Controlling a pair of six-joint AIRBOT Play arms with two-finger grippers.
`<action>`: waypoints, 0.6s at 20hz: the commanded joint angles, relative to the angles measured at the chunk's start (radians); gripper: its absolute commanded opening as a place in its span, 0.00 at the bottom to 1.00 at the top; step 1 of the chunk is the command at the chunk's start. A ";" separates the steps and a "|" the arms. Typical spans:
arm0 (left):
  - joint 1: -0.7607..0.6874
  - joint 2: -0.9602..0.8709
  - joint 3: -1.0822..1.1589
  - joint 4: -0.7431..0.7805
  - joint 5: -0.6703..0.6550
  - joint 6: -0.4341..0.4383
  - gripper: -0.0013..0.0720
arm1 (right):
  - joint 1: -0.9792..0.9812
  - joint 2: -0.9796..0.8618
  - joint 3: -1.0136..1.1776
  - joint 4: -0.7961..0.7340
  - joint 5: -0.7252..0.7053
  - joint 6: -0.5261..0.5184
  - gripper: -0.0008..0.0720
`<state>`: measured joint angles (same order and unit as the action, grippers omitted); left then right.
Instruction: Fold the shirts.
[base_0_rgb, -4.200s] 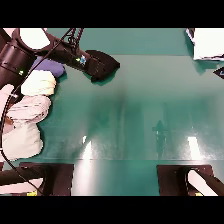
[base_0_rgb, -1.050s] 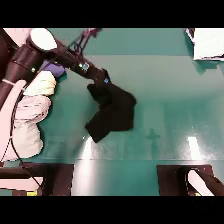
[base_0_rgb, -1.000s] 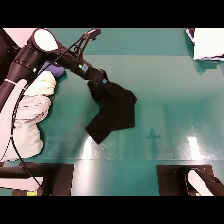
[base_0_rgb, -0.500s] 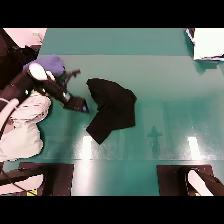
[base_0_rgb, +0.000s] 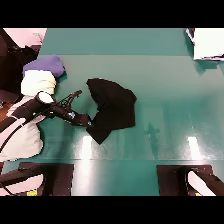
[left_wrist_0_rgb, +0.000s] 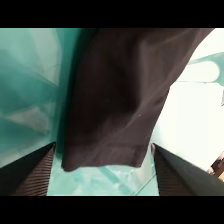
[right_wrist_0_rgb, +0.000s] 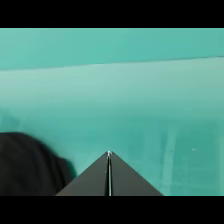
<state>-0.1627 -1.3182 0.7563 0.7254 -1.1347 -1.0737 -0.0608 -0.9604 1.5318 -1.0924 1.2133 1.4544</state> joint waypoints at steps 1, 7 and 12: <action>0.001 -0.001 -0.019 -0.029 0.027 0.015 0.98 | 0.049 -0.017 0.000 -0.002 -0.014 0.000 0.03; -0.012 -0.001 -0.019 -0.029 0.047 0.000 0.55 | 0.055 -0.017 0.000 0.000 -0.032 0.000 0.03; -0.132 -0.001 -0.019 -0.021 0.114 -0.008 0.51 | 0.055 -0.016 0.000 0.000 -0.032 0.000 0.03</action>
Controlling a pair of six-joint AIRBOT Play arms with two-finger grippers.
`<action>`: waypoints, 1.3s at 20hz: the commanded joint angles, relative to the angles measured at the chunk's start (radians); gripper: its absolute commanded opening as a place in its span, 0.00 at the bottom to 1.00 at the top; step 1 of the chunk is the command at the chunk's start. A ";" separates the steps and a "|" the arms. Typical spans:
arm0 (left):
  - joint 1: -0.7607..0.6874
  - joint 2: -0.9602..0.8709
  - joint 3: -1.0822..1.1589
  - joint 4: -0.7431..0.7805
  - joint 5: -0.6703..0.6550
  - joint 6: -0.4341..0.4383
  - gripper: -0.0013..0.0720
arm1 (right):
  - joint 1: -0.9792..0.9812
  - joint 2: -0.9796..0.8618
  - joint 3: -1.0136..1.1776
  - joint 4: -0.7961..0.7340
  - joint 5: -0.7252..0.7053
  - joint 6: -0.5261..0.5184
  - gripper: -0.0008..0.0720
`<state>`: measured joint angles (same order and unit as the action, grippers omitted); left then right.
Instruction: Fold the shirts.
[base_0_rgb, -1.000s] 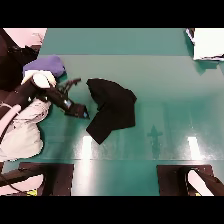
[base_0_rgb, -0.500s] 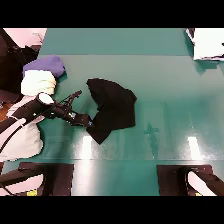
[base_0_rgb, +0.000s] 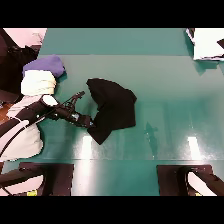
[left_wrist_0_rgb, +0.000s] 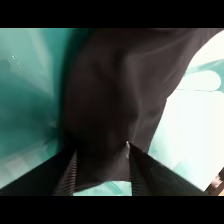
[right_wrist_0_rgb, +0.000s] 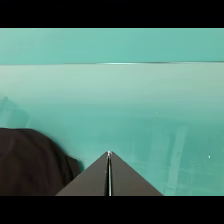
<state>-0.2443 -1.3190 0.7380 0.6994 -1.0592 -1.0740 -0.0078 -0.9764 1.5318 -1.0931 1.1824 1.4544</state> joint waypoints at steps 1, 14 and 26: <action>-0.052 0.000 0.000 0.006 0.037 -0.031 0.31 | 0.002 0.000 0.000 0.000 0.000 0.000 0.03; 0.151 0.290 0.531 0.402 -0.240 -0.161 0.06 | 0.277 -0.446 0.000 0.003 0.135 -0.001 0.69; 0.151 0.301 0.556 0.416 -0.253 -0.210 0.06 | 0.535 -0.930 0.000 0.314 -0.016 -0.095 0.62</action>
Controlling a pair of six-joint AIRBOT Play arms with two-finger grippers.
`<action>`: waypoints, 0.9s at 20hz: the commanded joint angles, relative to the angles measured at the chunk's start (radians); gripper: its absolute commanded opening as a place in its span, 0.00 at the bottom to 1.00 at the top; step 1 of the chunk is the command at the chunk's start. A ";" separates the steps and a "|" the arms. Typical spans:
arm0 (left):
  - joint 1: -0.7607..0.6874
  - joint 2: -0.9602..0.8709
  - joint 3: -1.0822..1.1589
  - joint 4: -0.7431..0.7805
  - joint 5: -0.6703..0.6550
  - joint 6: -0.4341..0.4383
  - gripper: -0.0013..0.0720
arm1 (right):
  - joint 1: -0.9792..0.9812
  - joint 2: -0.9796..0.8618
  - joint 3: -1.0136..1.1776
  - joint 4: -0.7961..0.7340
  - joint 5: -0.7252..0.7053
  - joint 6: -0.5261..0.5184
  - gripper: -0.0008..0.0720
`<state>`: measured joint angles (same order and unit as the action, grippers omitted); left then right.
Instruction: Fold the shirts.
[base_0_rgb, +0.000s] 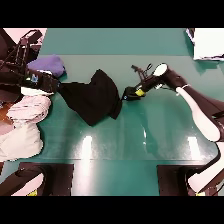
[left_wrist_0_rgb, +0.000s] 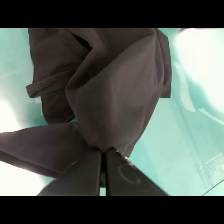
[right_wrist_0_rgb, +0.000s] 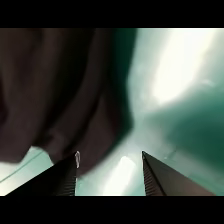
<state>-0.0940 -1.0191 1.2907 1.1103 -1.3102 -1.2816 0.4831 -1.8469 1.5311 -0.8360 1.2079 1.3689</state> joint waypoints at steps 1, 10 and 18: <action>0.001 0.001 0.003 0.005 -0.002 -0.003 0.06 | 0.052 -0.064 0.000 0.058 -0.056 -0.009 0.62; 0.002 0.002 0.055 0.014 0.014 -0.050 0.06 | 0.018 -0.004 0.149 -0.038 -0.003 -0.007 0.03; 0.001 0.002 0.652 -0.003 0.031 -0.067 0.06 | -0.270 0.505 0.465 -0.401 0.180 0.042 0.03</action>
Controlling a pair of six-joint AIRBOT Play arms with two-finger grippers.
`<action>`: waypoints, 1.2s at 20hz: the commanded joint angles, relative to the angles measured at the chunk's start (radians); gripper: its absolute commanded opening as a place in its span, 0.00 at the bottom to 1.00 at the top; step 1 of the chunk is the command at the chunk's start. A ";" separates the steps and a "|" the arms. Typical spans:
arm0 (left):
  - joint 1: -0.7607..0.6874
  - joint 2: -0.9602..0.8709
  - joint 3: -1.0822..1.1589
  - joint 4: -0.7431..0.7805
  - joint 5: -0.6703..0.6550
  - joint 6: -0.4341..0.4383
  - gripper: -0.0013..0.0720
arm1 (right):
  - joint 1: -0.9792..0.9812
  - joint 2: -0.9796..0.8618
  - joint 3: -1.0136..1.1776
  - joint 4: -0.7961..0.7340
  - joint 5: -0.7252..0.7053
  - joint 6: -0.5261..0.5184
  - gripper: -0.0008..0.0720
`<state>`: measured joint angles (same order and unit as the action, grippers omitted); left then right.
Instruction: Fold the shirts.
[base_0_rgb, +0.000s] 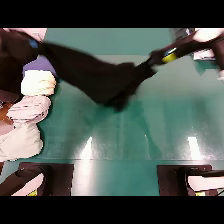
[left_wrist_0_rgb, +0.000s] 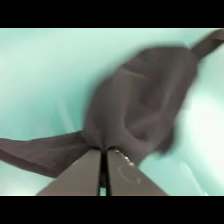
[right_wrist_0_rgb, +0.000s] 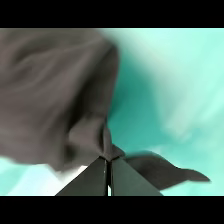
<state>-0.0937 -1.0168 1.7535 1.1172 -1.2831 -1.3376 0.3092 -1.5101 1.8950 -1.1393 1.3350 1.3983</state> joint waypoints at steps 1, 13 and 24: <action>0.001 0.000 0.241 -0.016 0.001 -0.026 0.06 | -0.128 0.222 0.130 -0.099 0.058 0.013 0.03; 0.001 0.034 0.040 -0.041 -0.131 -0.036 0.06 | -0.444 0.737 -0.157 -0.135 0.080 0.020 0.03; 0.001 0.030 -1.004 -0.003 0.122 -0.069 0.06 | -0.441 0.775 -0.951 -0.134 -0.024 0.040 0.03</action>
<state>-0.0937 -0.9867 0.9581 1.1160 -1.2411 -1.4052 -0.1318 -0.7132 1.0946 -1.2762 1.3567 1.4372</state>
